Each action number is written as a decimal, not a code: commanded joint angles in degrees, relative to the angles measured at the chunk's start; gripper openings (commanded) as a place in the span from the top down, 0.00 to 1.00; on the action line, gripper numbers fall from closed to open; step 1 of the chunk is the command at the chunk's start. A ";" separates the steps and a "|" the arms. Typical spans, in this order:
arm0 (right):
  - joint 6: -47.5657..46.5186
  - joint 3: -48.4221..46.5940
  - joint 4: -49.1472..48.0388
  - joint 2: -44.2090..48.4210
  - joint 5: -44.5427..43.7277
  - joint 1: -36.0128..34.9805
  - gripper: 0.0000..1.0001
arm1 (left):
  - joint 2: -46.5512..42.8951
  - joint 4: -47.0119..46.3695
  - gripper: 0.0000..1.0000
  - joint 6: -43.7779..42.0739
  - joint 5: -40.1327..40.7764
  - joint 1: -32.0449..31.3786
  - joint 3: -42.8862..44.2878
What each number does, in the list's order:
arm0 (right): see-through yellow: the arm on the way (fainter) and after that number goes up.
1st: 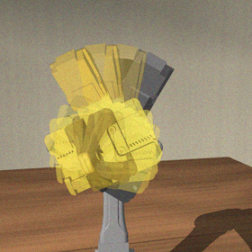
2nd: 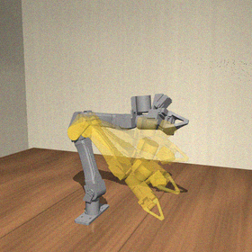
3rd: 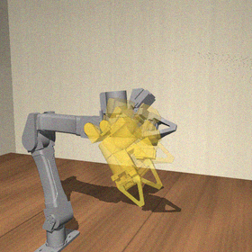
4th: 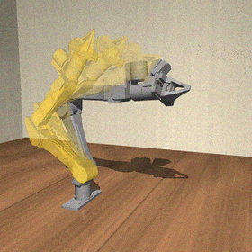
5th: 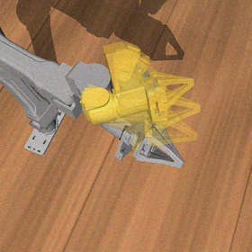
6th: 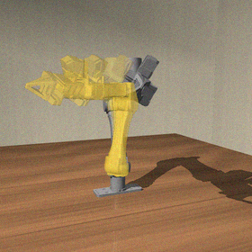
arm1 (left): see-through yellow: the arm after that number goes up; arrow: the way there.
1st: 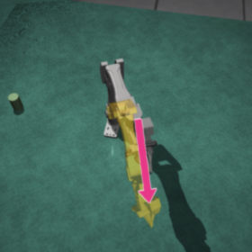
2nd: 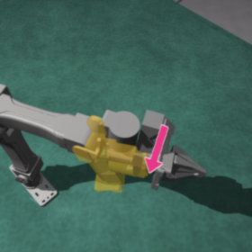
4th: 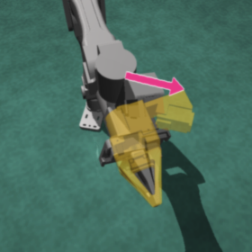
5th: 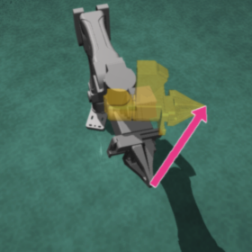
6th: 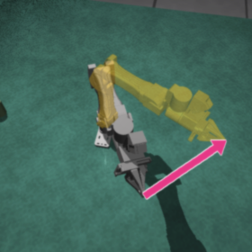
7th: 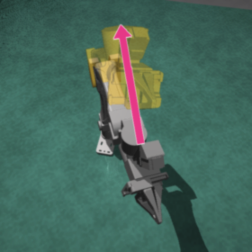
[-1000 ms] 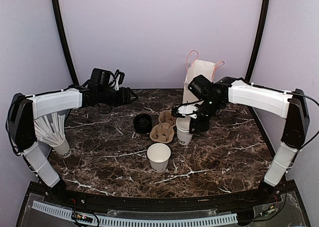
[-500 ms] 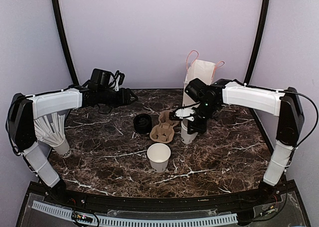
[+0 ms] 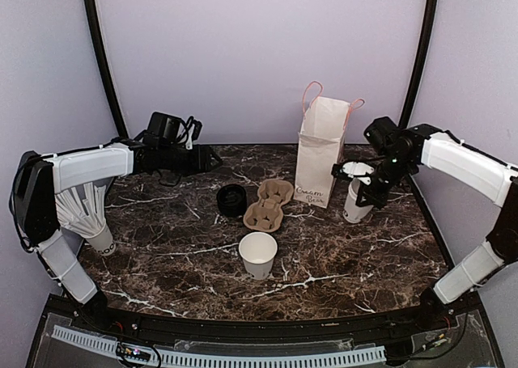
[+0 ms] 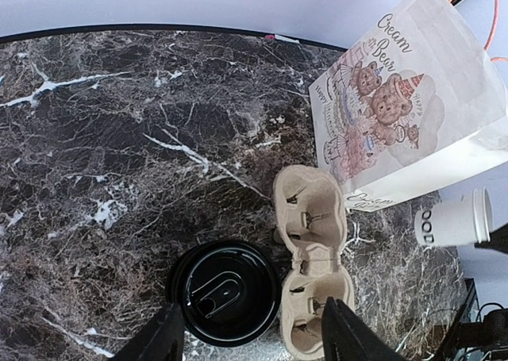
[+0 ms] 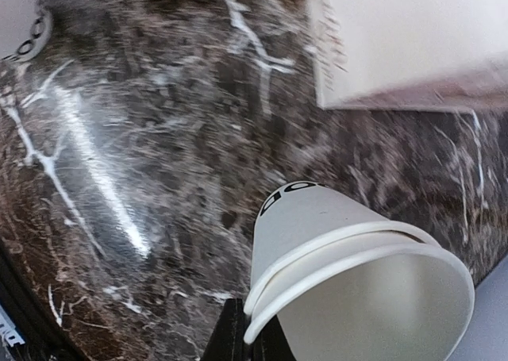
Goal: Pack the takeout coffee
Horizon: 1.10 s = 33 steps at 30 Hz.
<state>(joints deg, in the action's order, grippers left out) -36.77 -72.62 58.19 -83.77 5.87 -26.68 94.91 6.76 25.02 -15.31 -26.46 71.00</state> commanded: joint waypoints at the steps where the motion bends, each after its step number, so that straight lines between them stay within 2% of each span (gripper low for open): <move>1: 0.46 0.17 -3.63 0.15 -1.49 11.33 1.00 | -1.77 1.11 0.39 -1.11 0.62 0.27 1.25; 8: 6.74 -4.52 -9.91 -9.73 0.80 23.53 1.00 | -2.11 1.60 0.39 -1.22 1.67 0.27 1.24; 14: 9.79 -7.90 -15.50 -15.66 -3.16 25.96 0.99 | -2.36 2.00 0.39 -1.71 2.30 0.29 1.48; 15: 10.06 -8.74 -15.25 -16.65 -3.53 25.95 0.96 | -2.36 2.13 0.39 -1.79 2.30 0.28 1.54; 18: 10.91 -10.38 -13.97 -18.32 -3.55 26.06 0.74 | -2.30 2.41 0.39 -1.88 2.27 0.27 1.68; 22: 12.34 -11.51 -12.39 -16.87 -2.27 26.07 0.53 | -2.50 2.55 0.39 -2.21 2.56 0.27 1.77; 25: 13.88 -12.78 -10.89 -13.79 -1.52 26.11 0.49 | -2.55 2.57 0.39 -2.34 2.60 0.27 1.85; 30: 19.96 -10.21 -12.95 -6.11 -0.95 26.05 0.48 | -2.29 4.01 0.39 -3.08 2.44 0.27 2.69; 33: 20.67 -3.70 -19.01 0.35 10.27 25.91 0.48 | -2.01 7.19 0.39 -4.25 4.25 0.43 5.06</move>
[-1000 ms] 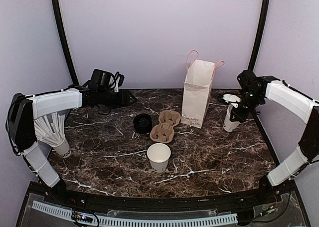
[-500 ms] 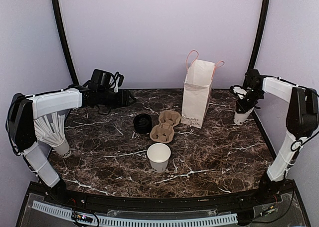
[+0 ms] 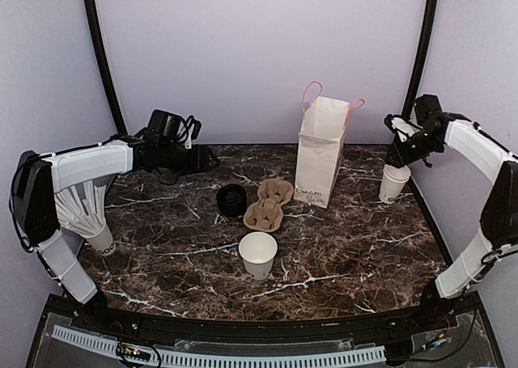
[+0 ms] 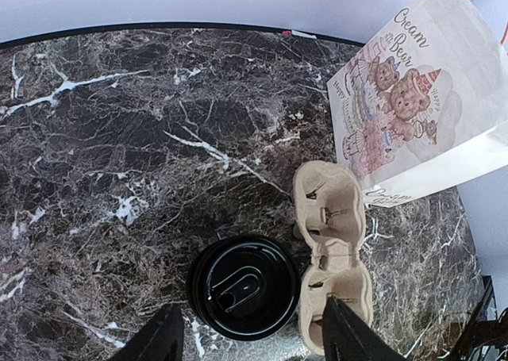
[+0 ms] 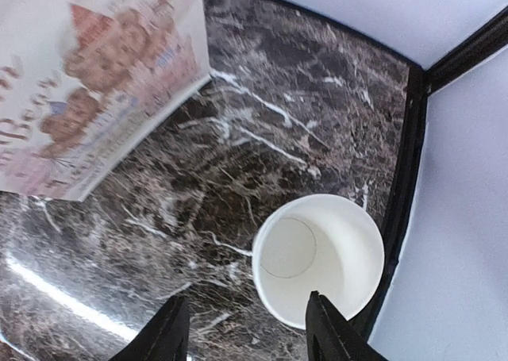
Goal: Pack the takeout coffee
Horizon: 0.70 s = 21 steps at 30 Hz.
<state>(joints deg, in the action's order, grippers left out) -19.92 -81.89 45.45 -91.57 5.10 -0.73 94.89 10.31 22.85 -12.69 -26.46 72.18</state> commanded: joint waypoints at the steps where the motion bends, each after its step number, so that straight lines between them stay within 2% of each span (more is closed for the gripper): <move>1: 2.11 8.68 -8.90 10.54 16.79 -0.24 0.48 | -1.99 3.97 0.38 -2.65 2.02 0.44 4.12; 3: 0.17 16.70 -16.14 15.35 26.97 -1.20 0.50 | -1.71 5.06 0.38 -3.52 2.55 0.63 4.56; 5: -0.82 24.68 -24.14 18.74 33.31 -3.29 0.49 | -0.38 7.72 0.38 -5.84 1.95 0.84 6.22; 7: -4.03 27.93 -25.40 19.08 37.08 -6.86 0.50 | 1.78 12.42 0.39 -8.66 4.32 0.88 10.25; 10: -11.08 25.96 -18.46 16.97 35.73 -11.29 0.51 | 3.59 15.89 0.45 -13.43 5.57 -0.10 11.59; 13: -12.05 27.35 -18.00 16.87 36.00 -13.17 0.52 | 3.37 16.78 0.44 -18.20 7.06 -6.36 12.97; 17: -14.16 29.26 -17.29 18.89 38.25 -13.57 0.52 | 6.34 21.78 0.32 -21.00 18.52 -13.21 17.27; 21: -15.76 29.24 -16.85 19.62 35.00 -13.78 0.52 | 10.92 26.93 0.25 -19.67 23.53 -15.19 21.19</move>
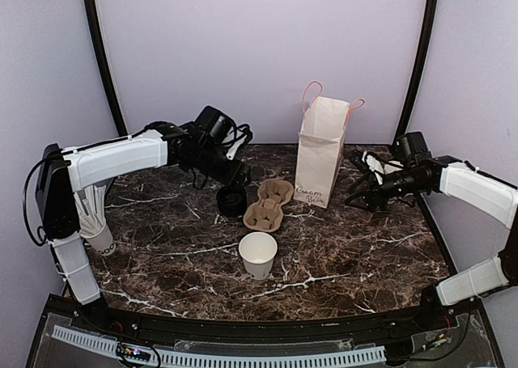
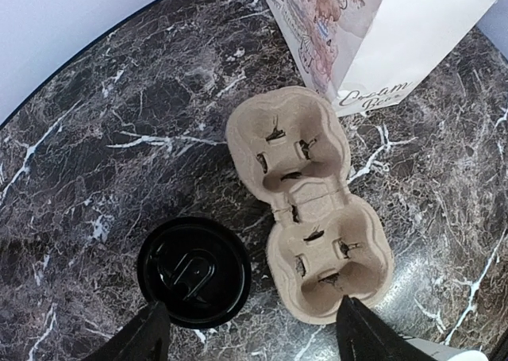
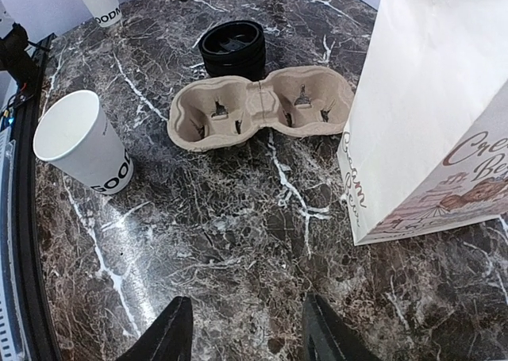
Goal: Pack the takeout coffee
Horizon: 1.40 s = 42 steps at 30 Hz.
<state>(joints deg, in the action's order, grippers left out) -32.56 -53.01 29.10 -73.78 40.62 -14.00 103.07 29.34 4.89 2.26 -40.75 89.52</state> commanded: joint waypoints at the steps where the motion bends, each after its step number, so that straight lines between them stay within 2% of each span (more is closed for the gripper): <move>1: -3.45 0.44 -0.59 1.71 -1.74 -0.68 0.52 | 4.03 8.56 0.25 -1.08 8.70 -1.08 4.71; 3: -4.66 0.75 -0.39 1.33 -4.25 -1.21 0.52 | 5.41 9.72 0.27 0.18 9.28 -2.17 5.05; 8: -4.68 0.79 -0.50 0.17 -8.10 -2.41 0.52 | 6.65 9.77 0.40 3.18 9.99 -2.90 4.64; 13: -3.86 0.98 -1.38 -0.12 -9.76 -2.52 0.52 | 7.41 7.63 0.46 2.72 8.83 -3.35 4.45; 17: -4.09 1.03 -1.22 -0.79 -10.41 -2.71 0.52 | 8.79 6.96 0.57 1.36 8.20 -3.73 5.08; 42: -5.52 0.48 0.10 -2.41 -13.41 -5.11 0.52 | 19.28 11.49 0.59 1.55 11.81 -4.25 14.63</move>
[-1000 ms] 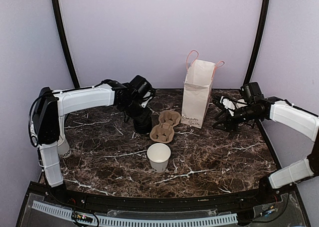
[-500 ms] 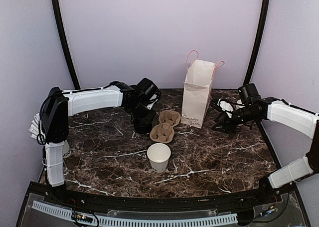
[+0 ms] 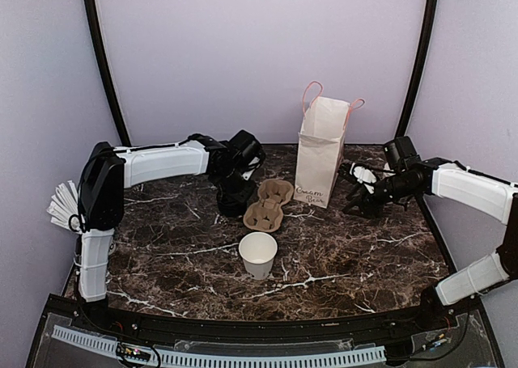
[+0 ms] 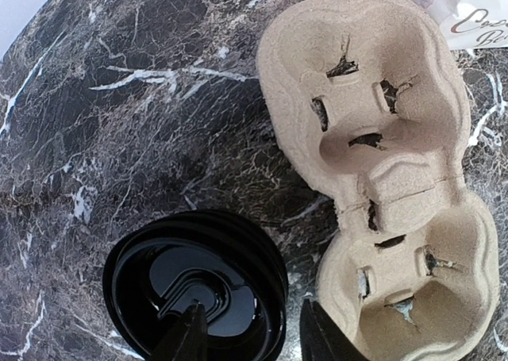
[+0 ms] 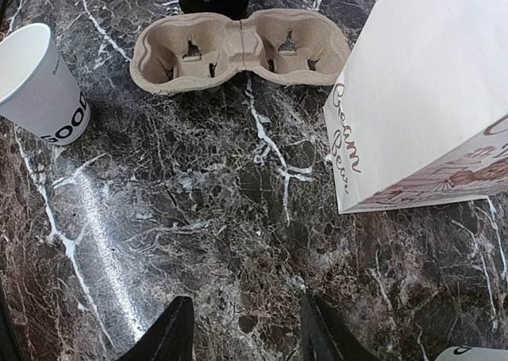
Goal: Pack the takeout coffee
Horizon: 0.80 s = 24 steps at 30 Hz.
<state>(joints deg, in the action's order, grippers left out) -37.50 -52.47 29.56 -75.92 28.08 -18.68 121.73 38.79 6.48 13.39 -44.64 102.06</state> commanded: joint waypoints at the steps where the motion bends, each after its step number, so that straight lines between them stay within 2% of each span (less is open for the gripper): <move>1: -0.56 -0.09 -0.38 -0.28 -0.91 -0.48 0.53 | 0.83 2.20 0.59 -0.08 0.54 -0.36 2.48; 10: -0.59 -0.27 0.03 -0.24 -1.00 -0.48 0.52 | 3.41 4.72 0.61 -0.35 0.72 -0.36 4.36; 14: -0.65 -0.20 -0.07 -0.14 -1.22 -0.54 0.53 | 3.36 6.22 0.73 -0.32 1.93 -0.36 5.70; 20: -0.56 -0.22 -0.02 -0.19 -1.42 -0.57 0.53 | 2.74 10.30 0.82 -0.77 3.30 -0.52 9.13; 24: -0.56 -0.18 -0.05 -0.09 -1.86 -0.56 0.53 | 0.86 11.42 0.83 -1.00 2.19 -0.71 10.37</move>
<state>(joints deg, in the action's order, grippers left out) -37.67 -52.47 29.85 -75.92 26.89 -18.76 125.69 46.61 6.15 15.68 -44.75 110.61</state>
